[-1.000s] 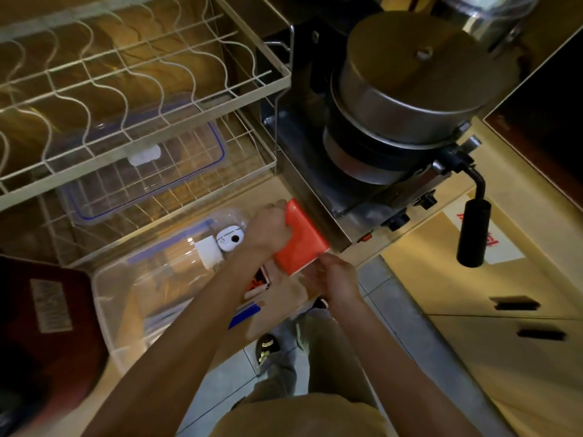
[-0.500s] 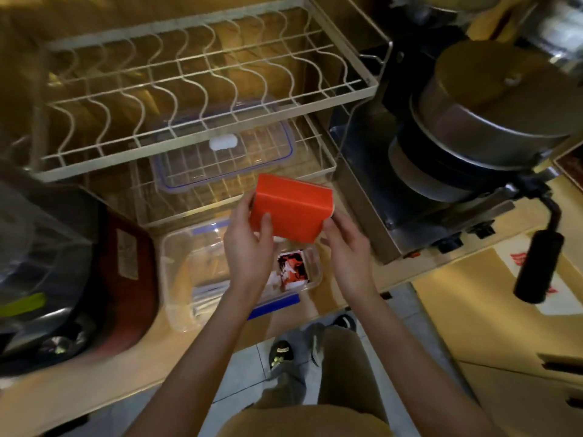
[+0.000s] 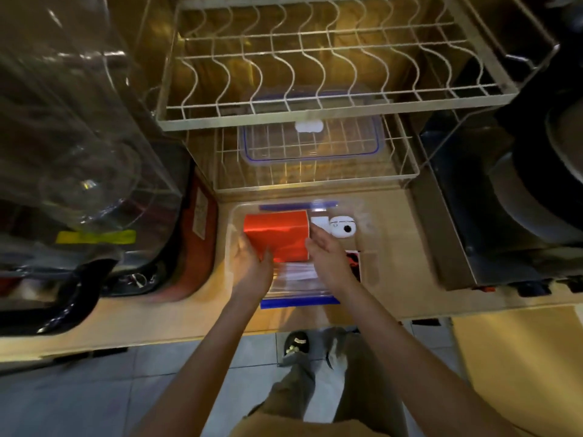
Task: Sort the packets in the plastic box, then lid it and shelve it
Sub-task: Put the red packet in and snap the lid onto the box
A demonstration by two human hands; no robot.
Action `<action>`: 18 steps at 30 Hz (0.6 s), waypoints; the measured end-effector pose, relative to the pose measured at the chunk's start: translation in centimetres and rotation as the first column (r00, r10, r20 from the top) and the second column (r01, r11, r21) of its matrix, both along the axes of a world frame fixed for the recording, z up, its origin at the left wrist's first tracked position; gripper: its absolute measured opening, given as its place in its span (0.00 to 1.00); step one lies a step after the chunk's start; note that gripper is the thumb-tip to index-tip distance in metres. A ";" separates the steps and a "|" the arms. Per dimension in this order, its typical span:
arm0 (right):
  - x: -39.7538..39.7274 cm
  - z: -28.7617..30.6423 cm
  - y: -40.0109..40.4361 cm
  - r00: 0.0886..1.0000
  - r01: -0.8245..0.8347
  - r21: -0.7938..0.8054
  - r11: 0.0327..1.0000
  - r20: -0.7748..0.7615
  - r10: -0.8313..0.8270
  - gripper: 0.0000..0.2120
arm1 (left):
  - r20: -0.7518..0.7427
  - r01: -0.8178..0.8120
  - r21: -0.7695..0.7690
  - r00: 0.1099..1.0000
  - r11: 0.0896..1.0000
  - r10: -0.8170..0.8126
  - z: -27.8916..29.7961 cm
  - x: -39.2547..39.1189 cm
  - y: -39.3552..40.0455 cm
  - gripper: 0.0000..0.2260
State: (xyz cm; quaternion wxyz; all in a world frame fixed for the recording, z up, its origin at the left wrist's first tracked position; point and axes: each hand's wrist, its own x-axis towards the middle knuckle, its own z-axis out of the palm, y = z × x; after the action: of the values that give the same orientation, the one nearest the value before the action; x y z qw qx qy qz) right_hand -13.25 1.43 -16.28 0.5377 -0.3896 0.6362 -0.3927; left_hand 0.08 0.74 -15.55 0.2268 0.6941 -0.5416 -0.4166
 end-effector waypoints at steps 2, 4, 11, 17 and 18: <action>0.0 -0.3 -0.4 0.999 0.000 0.024 1.000 -0.036 0.001 0.16 | 0.099 0.000 0.000 0.995 1.000 0.000 0.0 0.1 -0.4 0.30; 0.0 -0.3 -0.8 0.998 0.004 0.041 0.999 -0.061 -0.002 0.13 | 0.167 -0.003 0.005 0.986 1.000 0.003 0.1 0.0 -0.7 0.32; 0.7 0.2 -1.6 0.986 -0.003 0.009 1.000 -0.164 0.005 0.10 | 0.180 0.083 0.024 0.980 0.996 -0.086 -0.2 0.1 -0.2 0.36; 0.9 -0.4 -2.4 0.931 0.018 0.112 0.994 -0.365 0.025 0.10 | 0.344 0.257 0.160 0.891 0.953 -0.298 -0.6 0.3 0.0 0.31; 1.0 -0.6 -2.3 0.931 0.007 0.115 0.993 -0.363 0.036 0.10 | 0.353 0.268 0.177 0.881 0.947 -0.315 -0.6 0.2 0.1 0.31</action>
State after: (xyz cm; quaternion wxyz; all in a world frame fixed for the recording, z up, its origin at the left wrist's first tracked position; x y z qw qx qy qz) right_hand -12.24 -0.88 -16.86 0.4345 -0.4291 0.7434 -0.2728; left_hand 0.28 0.84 -16.14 0.0100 0.6841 -0.6465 -0.3375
